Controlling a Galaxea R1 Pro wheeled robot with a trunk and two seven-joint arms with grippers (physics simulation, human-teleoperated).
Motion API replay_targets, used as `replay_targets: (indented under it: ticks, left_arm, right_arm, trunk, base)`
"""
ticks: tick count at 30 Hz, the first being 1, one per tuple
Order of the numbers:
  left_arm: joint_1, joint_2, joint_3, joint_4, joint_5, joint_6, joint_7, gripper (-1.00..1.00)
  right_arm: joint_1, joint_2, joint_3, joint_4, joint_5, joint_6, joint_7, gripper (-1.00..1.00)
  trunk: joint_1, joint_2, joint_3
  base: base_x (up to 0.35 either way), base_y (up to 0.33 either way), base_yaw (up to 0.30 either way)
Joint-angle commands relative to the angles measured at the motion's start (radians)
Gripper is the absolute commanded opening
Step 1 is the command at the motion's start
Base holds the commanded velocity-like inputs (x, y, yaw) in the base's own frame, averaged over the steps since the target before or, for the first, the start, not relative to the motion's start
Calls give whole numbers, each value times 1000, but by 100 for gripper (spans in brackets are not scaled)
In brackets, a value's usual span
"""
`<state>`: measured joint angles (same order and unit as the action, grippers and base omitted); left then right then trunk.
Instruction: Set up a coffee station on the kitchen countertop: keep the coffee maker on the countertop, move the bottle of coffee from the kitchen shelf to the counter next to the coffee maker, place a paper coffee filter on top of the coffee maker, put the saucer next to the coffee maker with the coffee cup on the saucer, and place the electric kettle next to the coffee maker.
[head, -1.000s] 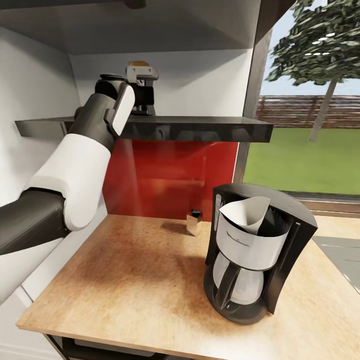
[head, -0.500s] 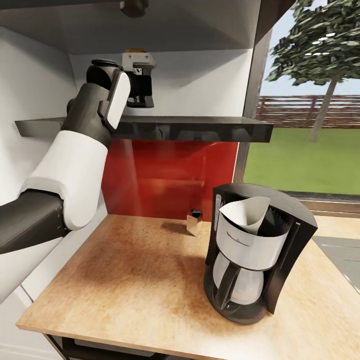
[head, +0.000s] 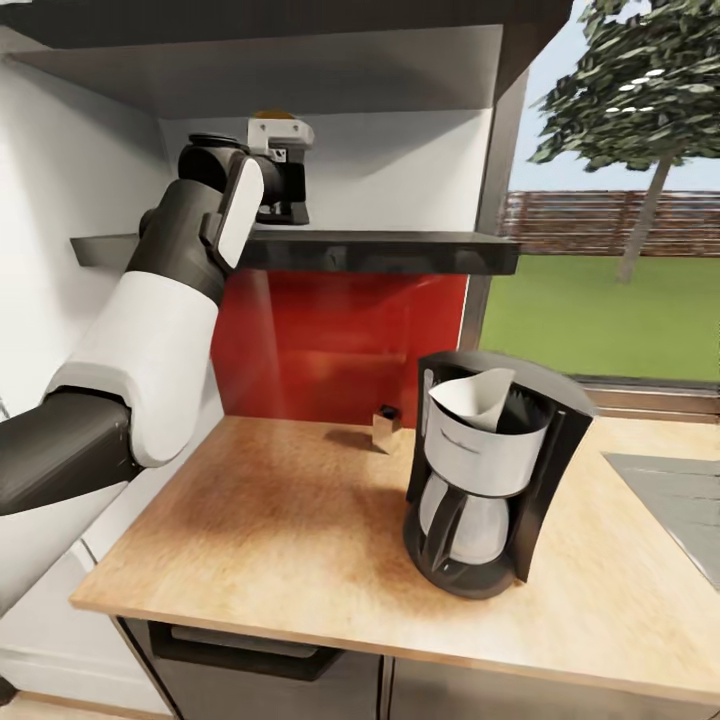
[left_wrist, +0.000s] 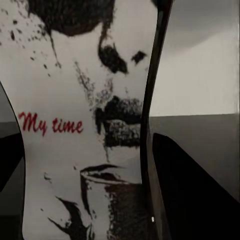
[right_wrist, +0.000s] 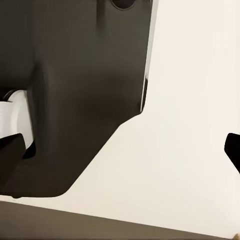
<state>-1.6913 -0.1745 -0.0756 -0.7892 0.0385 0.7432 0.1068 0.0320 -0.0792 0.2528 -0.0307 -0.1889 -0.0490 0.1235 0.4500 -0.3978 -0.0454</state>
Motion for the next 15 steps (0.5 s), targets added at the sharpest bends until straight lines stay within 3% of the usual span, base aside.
replay_targets:
  ticks: [1,5,10,13,15]
  left_arm:
    - [-1,0,-2,-1,2,4,5,-100]
    - [-1,0,-3,-1,1,4,5,-100]
    - [-1,0,-1,-39,2,19,5,-100]
    - [13,1,-1,-136,3,107,3,-100]
    - [25,3,-2,-158,3,126,2,-100]
  right_arm:
    - [0,-1,8,-1,-11,-2,3,100]
    - [0,-1,8,-1,-11,-2,3,100]
    - [0,-1,8,-1,-11,-2,2,100]
    - [0,1,8,-3,-11,-2,2,100]
    - [0,1,8,-3,-11,-2,2,100]
  trunk:
    - [0,-2,-2]
    - [0,-2,-2]
    - [0,-2,-2]
    - [0,-2,-2]
    - [0,-2,-2]
  base:
    - [-334,0,0]
    - [-334,0,0]
    - [-335,0,215]
    - [-335,0,273]
    - [-324,0,248]
